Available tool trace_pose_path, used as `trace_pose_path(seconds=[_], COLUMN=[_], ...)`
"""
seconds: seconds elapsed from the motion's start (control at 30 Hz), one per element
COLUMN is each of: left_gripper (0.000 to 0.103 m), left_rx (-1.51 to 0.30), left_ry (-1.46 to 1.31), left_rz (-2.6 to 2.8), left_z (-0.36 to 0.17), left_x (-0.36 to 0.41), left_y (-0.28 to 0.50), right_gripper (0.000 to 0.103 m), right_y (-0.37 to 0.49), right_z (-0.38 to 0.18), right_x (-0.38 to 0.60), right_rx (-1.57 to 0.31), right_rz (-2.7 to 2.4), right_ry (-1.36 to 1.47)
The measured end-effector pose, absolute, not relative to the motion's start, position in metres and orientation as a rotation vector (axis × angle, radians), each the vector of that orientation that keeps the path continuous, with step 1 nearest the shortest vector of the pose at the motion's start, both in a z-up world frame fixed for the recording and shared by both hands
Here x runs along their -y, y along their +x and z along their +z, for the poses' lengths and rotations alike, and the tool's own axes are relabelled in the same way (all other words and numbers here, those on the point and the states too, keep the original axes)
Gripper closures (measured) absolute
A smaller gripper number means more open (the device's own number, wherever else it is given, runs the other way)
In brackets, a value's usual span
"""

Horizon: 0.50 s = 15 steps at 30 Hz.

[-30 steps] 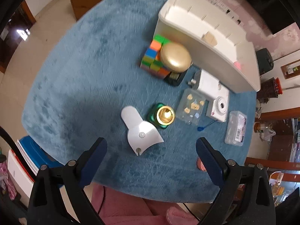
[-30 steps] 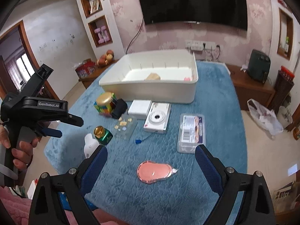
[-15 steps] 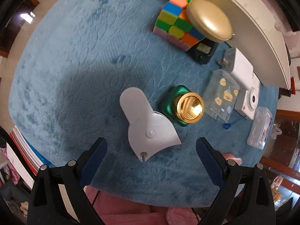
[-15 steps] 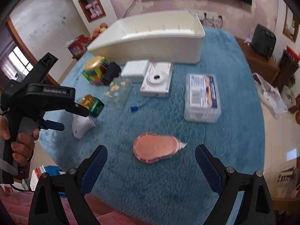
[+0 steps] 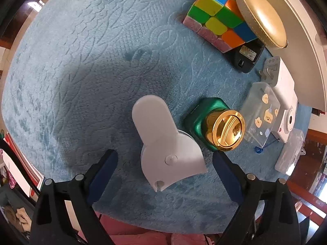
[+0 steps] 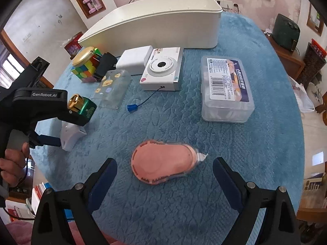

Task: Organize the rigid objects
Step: 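Grasp the white plastic piece with the left tool while the right tool grasps the orange tape dispenser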

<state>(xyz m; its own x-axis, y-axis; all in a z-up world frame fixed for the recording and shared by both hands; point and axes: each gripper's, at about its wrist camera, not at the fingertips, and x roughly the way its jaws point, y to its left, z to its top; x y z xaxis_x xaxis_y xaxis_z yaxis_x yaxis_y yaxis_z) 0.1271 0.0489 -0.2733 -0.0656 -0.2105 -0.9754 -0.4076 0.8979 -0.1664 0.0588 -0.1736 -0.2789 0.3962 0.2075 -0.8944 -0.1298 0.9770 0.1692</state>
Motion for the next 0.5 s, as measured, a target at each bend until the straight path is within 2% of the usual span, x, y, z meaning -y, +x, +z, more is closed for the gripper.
trace_pose_path(seconds=[0.5], left_gripper=[0.024], left_rx=[-1.68], left_ry=[-0.464], left_rz=[0.217], left_z=[-0.275], left_x=[-0.054], left_y=[0.132], right_gripper=[0.008], right_y=[0.075], right_z=[-0.296], right_x=[0.159], right_rx=[-1.188], right_rz=[0.226], right_ry=[-0.017])
